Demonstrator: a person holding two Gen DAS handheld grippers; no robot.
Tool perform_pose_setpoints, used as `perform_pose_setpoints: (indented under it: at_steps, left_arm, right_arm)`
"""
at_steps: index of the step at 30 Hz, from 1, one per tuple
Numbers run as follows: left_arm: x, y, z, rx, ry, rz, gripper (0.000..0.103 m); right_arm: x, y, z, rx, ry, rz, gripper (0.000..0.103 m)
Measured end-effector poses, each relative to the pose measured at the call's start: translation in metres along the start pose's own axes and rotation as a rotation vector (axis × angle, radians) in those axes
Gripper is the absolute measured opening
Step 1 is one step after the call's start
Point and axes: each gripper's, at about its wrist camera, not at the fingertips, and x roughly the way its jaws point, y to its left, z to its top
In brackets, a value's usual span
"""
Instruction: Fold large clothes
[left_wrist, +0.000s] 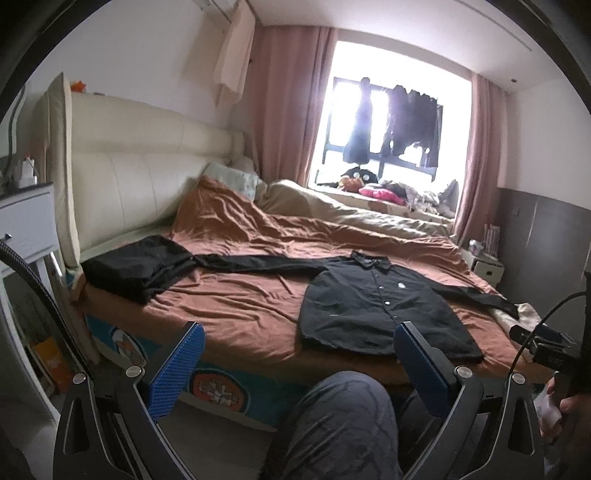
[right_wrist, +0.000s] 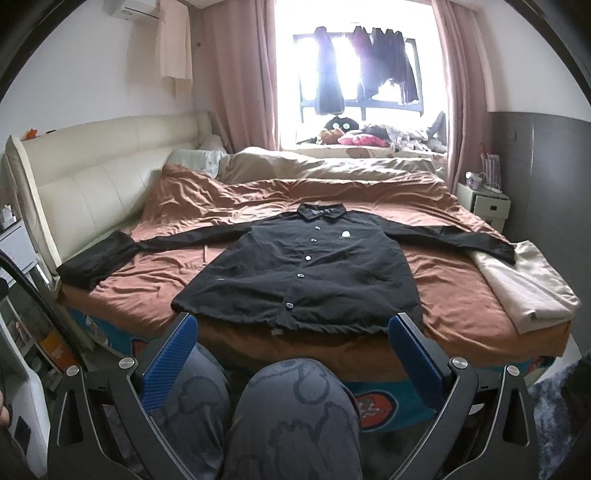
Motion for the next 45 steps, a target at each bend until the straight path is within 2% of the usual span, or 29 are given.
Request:
perform_pose_setpoints:
  at_steps: [9,19,25,29,35,41,45]
  left_arm:
    - [0.072,0.006,0.01,-0.003,0.092,0.009,0.103]
    - [0.158,0.027,0.04,-0.039,0.162,0.028,0.102]
    - [0.205,0.056,0.056,-0.08,0.189,0.047,0.099]
    - [0.233,0.078,0.063,-0.117,0.21,0.064,0.09]
    - [0.278,0.115,0.075,-0.194,0.242,0.091,0.085]
    - [0.315,0.145,0.09,-0.242,0.251,0.124,0.085]
    - [0.345,0.166,0.1,-0.272,0.265,0.134,0.085]
  right_arm:
    - [0.065,-0.002,0.037,0.006,0.047,0.002,0.103]
    - [0.149,0.005,0.09,-0.011,0.077,0.017,0.103]
    - [0.198,0.009,0.114,0.007,0.097,0.06,0.103]
    - [0.231,0.011,0.126,0.026,0.124,0.093,0.103]
    - [0.283,0.007,0.146,0.068,0.168,0.127,0.088]
    - [0.332,0.008,0.165,0.106,0.194,0.156,0.077]
    - [0.367,0.01,0.176,0.13,0.209,0.178,0.074]
